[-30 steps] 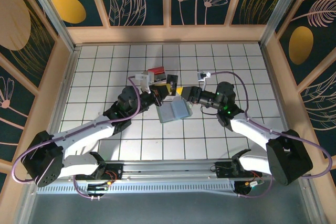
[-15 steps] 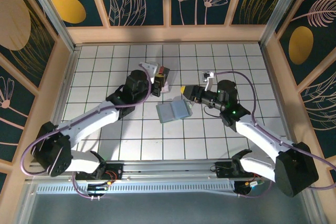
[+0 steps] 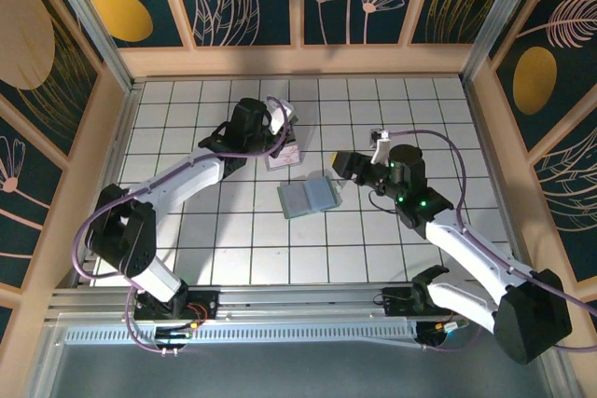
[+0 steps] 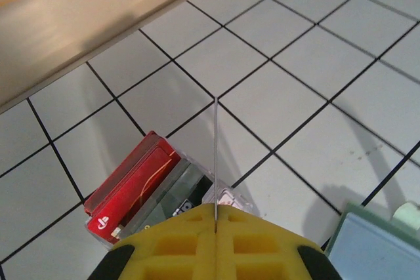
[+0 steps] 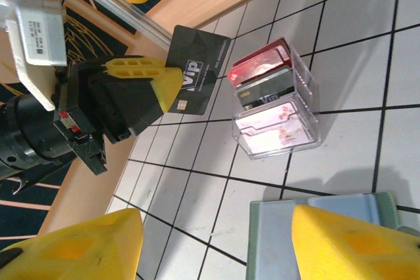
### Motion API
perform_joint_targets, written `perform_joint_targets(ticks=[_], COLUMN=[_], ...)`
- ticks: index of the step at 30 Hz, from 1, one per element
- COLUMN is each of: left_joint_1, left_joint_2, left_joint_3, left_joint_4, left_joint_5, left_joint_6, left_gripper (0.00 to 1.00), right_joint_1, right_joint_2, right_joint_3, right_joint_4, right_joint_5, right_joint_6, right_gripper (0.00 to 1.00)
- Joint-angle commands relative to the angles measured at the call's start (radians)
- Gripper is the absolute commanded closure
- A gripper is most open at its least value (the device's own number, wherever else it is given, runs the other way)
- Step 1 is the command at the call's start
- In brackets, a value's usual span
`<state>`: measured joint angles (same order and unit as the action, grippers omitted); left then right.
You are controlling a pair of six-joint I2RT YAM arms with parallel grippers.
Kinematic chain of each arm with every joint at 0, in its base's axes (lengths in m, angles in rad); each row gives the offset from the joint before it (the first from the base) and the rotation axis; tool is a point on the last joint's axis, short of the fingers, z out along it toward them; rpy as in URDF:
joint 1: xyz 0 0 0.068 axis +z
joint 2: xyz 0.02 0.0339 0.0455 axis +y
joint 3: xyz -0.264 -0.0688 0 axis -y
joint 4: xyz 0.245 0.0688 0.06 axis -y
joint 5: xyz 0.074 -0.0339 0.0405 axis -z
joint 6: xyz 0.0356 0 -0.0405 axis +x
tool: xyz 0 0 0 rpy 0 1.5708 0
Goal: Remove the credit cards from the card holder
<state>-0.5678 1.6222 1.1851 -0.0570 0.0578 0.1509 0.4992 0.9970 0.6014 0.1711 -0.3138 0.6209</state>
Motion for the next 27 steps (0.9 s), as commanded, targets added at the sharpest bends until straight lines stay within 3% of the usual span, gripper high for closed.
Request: perform_joint_targets(ticks=[1,12,17,23,27], left_joint_1=[0.021,0.089,0.101,0.135,0.137], left_joint_2=[0.035,0.162,0.208,0.220,0.232], left_joint_3=[0.037,0.136,0.174,0.173,0.175], left_joint_4=[-0.044,-0.101,-0.136,-0.139,-0.154], left_joint_5=[0.027,0.089,0.125,0.216,0.213], left_joint_6=[0.118,0.247,0.296,0.341,0.378], left_gripper=[1.00,0.98,0.98,0.98,0.98], right_joint_1=[0.002,-0.001,-0.003,-0.004,-0.005], right_joint_2=[-0.022,-0.020,-0.024,-0.030,-0.030], right_joint_3=[0.039,0.065,0.076,0.087,0.089], right_joint_4=[-0.029,-0.067,-0.093,-0.122,-0.121], right_joint_5=[0.051,0.087,0.118,0.161,0.171], right_joint_6=[-0.028,-0.033,-0.036,-0.041,-0.038], right_gripper=[0.38,0.37,0.28,0.26,0.26])
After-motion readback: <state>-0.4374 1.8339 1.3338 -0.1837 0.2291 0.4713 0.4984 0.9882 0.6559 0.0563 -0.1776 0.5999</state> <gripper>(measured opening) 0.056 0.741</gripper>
